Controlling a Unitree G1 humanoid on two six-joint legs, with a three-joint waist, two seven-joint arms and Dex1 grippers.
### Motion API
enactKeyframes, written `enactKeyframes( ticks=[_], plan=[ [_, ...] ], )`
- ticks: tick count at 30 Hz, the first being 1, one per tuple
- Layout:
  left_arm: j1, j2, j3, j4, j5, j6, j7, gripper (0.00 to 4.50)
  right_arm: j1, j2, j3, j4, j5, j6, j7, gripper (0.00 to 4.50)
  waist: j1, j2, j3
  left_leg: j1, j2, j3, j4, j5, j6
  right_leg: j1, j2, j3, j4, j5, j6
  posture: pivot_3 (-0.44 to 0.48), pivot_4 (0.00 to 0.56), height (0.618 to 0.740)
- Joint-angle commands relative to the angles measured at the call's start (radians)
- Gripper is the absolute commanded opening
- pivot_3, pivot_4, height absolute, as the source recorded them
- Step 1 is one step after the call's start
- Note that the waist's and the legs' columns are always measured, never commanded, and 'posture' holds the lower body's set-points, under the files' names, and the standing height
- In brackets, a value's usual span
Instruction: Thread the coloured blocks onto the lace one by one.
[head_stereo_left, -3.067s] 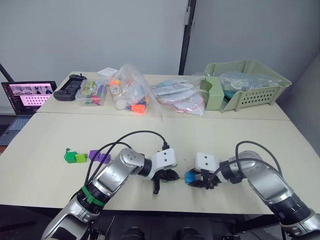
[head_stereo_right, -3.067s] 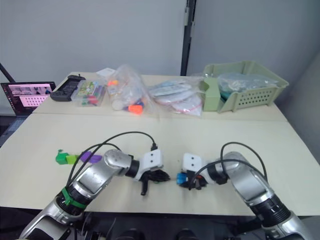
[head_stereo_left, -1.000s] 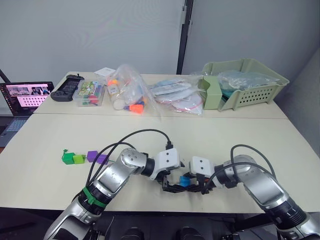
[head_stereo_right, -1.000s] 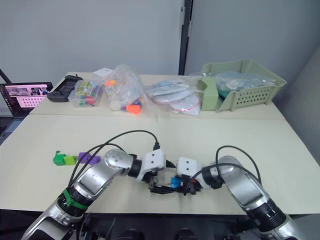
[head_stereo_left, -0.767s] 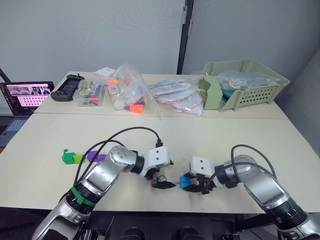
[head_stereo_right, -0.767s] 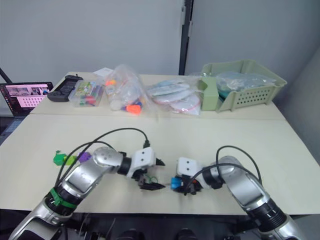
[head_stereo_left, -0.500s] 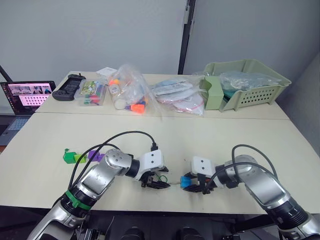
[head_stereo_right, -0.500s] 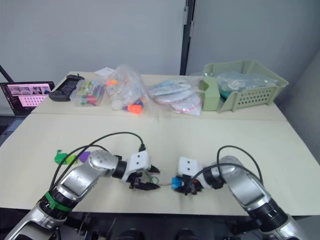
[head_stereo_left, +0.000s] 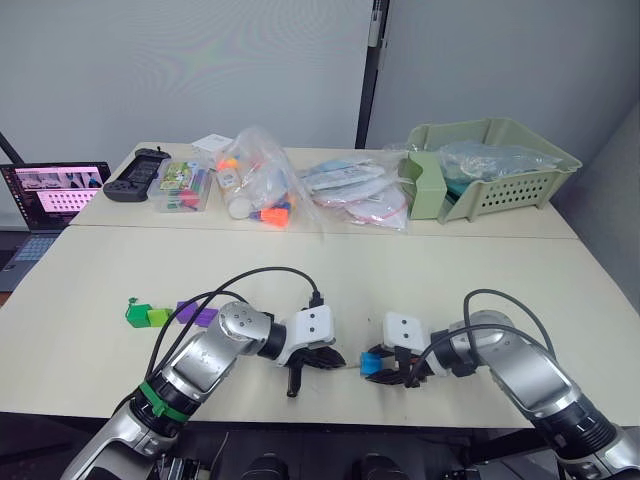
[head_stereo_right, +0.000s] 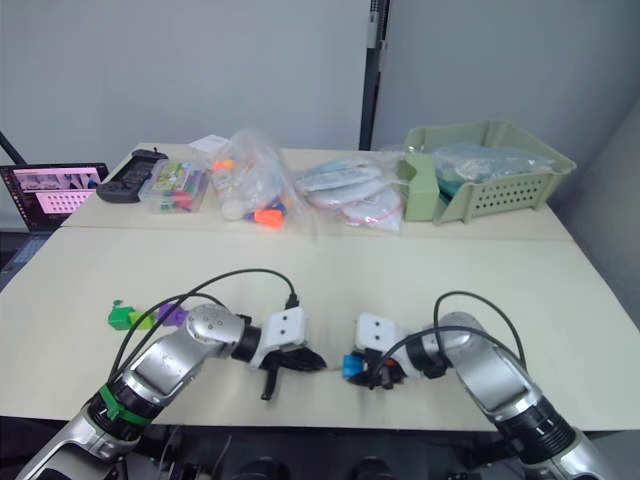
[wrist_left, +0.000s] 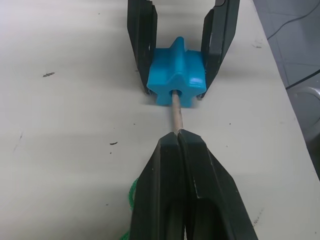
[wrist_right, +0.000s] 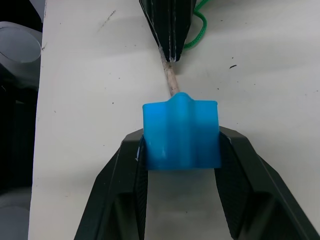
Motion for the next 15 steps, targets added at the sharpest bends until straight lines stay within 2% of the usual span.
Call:
enactKeyframes(
  ticks=[1, 8, 15],
  plan=[
    [-0.017, -0.004, 0.038, -0.033, -0.032, -0.008, -0.009, 0.57, 0.018, -0.018, 0.020, -0.009, 0.001, 0.006, 0.003, 1.35, 0.000, 0.000, 0.000, 0.000, 0.000, 0.000, 0.000, 0.000, 0.000, 0.000, 0.000, 0.000, 0.000, 0.000, 0.000, 0.000, 0.150, 0.740],
    [-0.002, 0.040, 0.012, -0.053, -0.009, -0.014, -0.026, 2.76, 0.013, -0.015, 0.027, -0.002, 0.000, 0.009, -0.005, 1.35, 0.000, 0.000, 0.000, 0.000, 0.000, 0.000, 0.000, 0.000, 0.000, 0.000, 0.000, 0.000, 0.000, 0.000, 0.000, 0.000, 0.150, 0.740],
    [0.022, 0.015, -0.026, -0.030, 0.027, -0.041, 0.000, 2.76, -0.006, -0.009, 0.026, -0.001, 0.004, 0.024, -0.008, 1.35, 0.000, 0.000, 0.000, 0.000, 0.000, 0.000, 0.000, 0.000, 0.000, 0.000, 0.000, 0.000, 0.000, 0.000, 0.000, 0.000, 0.150, 0.740]
  ],
)
